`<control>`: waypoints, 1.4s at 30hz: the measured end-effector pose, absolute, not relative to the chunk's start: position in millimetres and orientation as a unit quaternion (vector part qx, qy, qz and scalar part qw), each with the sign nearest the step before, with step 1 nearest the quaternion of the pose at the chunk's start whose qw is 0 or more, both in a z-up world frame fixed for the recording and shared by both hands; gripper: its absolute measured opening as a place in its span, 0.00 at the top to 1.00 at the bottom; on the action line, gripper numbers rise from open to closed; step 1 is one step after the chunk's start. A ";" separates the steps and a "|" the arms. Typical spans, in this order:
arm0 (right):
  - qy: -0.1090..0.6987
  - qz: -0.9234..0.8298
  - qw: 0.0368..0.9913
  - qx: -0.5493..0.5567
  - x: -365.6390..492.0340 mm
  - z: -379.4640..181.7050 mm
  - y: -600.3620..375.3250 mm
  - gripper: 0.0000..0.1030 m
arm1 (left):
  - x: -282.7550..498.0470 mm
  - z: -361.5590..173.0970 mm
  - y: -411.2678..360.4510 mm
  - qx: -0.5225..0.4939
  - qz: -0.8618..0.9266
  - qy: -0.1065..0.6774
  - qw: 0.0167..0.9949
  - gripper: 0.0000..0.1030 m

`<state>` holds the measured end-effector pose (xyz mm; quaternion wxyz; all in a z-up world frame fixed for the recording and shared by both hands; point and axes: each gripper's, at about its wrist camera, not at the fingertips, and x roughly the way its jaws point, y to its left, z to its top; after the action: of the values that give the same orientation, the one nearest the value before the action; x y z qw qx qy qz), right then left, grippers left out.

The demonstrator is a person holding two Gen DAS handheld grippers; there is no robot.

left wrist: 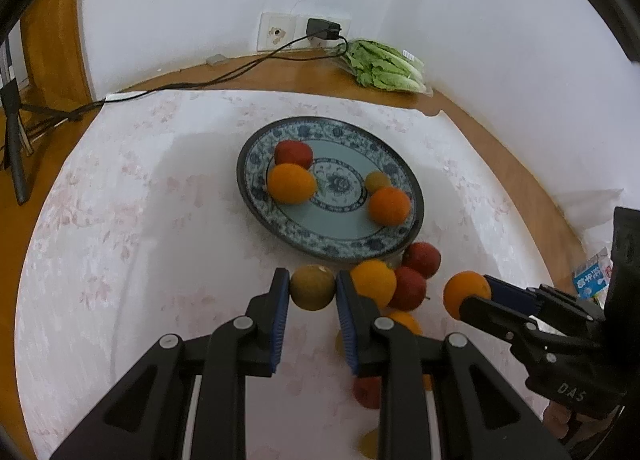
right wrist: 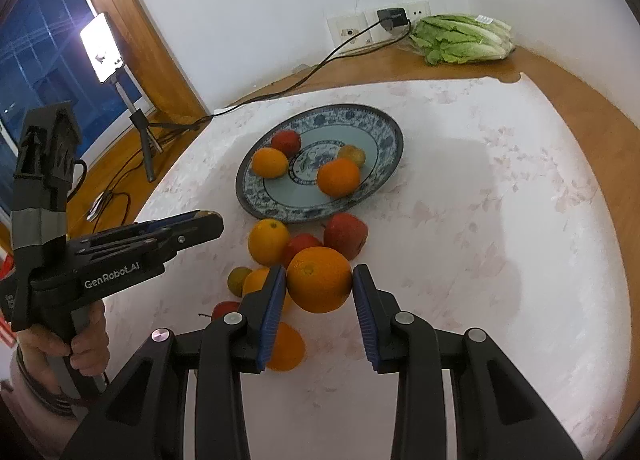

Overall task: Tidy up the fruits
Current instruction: 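Grasp a large orange with the right tool and lift it while the left tool holds its fruit, then carry the olive-green fruit and orange onto the plate and open both tools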

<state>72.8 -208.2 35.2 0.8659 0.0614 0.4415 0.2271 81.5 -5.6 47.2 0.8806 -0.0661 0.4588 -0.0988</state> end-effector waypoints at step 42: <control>0.425 0.202 0.882 0.017 155.8 40.9 -201.7 0.66 | 144.8 18.9 -20.6 -0.040 -0.080 0.466 0.880 0.76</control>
<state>155.8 -201.7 40.9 0.8823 0.0166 0.4251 0.2015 144.8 -20.6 18.9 0.8803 -0.0403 0.4658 -0.0801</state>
